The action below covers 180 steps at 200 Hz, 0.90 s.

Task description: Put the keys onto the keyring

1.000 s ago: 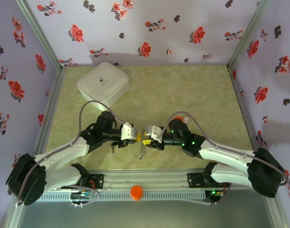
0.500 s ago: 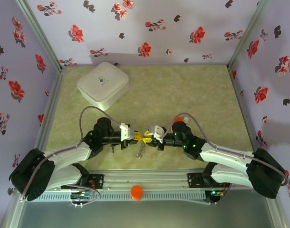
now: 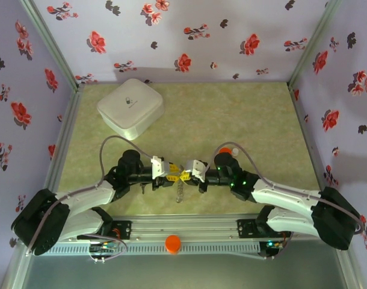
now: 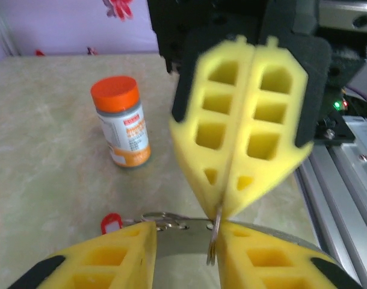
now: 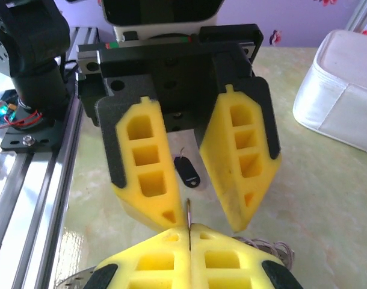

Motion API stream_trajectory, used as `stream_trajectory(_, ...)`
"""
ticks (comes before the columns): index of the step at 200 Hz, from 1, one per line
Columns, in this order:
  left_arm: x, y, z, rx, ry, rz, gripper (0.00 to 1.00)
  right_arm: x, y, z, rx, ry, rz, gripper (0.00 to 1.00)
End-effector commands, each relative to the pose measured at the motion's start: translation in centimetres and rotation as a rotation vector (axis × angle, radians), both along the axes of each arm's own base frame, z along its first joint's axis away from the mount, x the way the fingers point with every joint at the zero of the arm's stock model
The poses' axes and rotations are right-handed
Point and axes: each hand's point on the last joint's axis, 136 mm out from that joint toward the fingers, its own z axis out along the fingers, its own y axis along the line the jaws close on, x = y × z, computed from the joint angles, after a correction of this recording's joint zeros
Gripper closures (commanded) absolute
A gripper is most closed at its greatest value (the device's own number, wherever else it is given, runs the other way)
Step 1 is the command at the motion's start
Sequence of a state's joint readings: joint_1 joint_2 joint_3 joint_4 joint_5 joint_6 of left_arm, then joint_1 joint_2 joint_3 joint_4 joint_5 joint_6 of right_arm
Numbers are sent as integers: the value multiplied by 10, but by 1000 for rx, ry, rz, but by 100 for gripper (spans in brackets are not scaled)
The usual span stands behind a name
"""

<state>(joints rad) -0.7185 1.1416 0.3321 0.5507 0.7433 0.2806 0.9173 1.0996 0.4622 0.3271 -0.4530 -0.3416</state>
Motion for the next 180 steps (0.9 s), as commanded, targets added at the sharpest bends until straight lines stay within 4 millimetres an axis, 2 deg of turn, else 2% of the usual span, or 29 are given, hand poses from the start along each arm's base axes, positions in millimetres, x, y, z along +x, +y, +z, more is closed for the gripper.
stream_trajectory(1,-6,1,6,64,-38,-35,71,4,1,13,-47,-35,4,100)
stream_trajectory(24,-9,5,5,135,-54,-46,76,4,-4,14,-129,-39,7,100)
stream_trajectory(63,-11,2,14,128,-75,-65,81,5,-5,19,-197,-36,13,100)
stream_trajectory(96,-11,-2,12,134,-66,-84,87,2,0,24,-204,-43,36,100)
stream_trajectory(131,-11,-3,13,127,-68,-87,90,-2,3,20,-229,-43,61,100)
stream_trajectory(160,-12,-3,15,124,-75,-88,100,-5,6,22,-210,-37,71,100)
stream_trajectory(171,-12,-3,16,122,-80,-88,100,0,6,27,-175,-40,32,76)
stream_trajectory(180,-13,-2,16,119,-82,-87,100,3,4,30,-145,-48,2,67)
